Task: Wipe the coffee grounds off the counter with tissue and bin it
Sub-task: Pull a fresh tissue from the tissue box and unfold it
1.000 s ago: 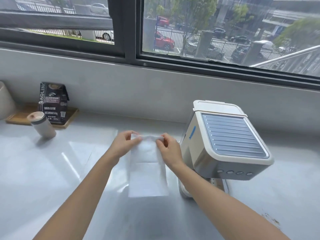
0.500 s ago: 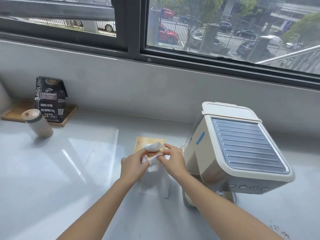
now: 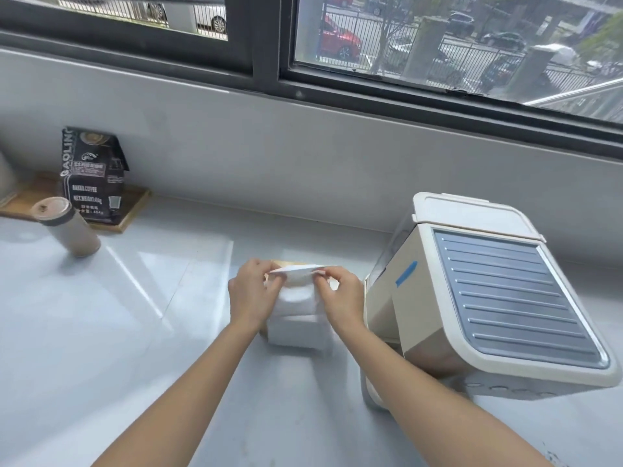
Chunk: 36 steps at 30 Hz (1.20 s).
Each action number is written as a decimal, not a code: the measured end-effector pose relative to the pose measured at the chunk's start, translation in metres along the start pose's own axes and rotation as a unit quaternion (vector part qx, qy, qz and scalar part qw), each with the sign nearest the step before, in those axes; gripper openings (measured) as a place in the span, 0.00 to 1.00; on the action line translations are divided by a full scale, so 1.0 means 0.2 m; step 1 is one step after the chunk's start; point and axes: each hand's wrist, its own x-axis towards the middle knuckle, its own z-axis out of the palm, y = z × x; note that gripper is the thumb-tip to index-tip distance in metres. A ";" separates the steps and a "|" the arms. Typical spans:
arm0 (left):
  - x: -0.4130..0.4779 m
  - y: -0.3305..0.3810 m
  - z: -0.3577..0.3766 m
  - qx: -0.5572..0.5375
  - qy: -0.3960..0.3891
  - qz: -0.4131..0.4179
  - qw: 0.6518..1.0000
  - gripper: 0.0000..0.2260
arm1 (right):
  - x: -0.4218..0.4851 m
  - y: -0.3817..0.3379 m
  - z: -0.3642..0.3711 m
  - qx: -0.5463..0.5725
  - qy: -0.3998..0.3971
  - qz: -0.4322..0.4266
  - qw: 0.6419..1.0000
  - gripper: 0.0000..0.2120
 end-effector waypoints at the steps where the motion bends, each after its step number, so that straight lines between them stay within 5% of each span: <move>1: 0.00 0.01 -0.01 -0.009 0.026 0.011 1.000 0.02 | 0.01 -0.03 -0.01 0.014 0.017 -0.006 1.000 0.06; 8: -0.04 0.35 -0.30 -0.268 0.062 0.072 0.959 0.07 | 0.01 -0.44 -0.11 0.138 0.078 -0.121 0.980 0.07; 12: -0.06 0.47 -0.47 -0.433 -0.073 0.047 0.897 0.15 | -0.03 -0.58 -0.18 0.194 0.098 -0.156 0.964 0.07; 15: -0.09 0.42 -0.50 -0.412 -0.164 0.027 0.896 0.17 | -0.08 -0.56 -0.19 0.206 0.104 -0.152 0.961 0.10; 18: -0.14 0.34 -0.45 -0.379 -0.154 -0.046 0.911 0.07 | -0.13 -0.48 -0.20 0.214 0.070 -0.063 0.972 0.13; 22: -0.20 0.26 -0.38 -0.390 -0.110 -0.143 0.903 0.09 | -0.20 -0.33 -0.21 0.221 -0.144 0.120 0.957 0.19; 25: -0.23 0.24 -0.39 -0.399 -0.151 -0.155 0.891 0.14 | -0.24 -0.25 -0.21 0.228 -0.223 0.086 0.944 0.10; 29: -0.30 0.24 -0.45 -0.372 -0.251 -0.109 0.887 0.18 | -0.27 -0.27 -0.20 0.275 -0.170 0.067 0.944 0.07; 36: -0.44 0.29 -0.56 -0.429 -0.230 -0.107 0.867 0.17 | -0.40 -0.35 -0.29 0.293 -0.208 0.032 0.933 0.07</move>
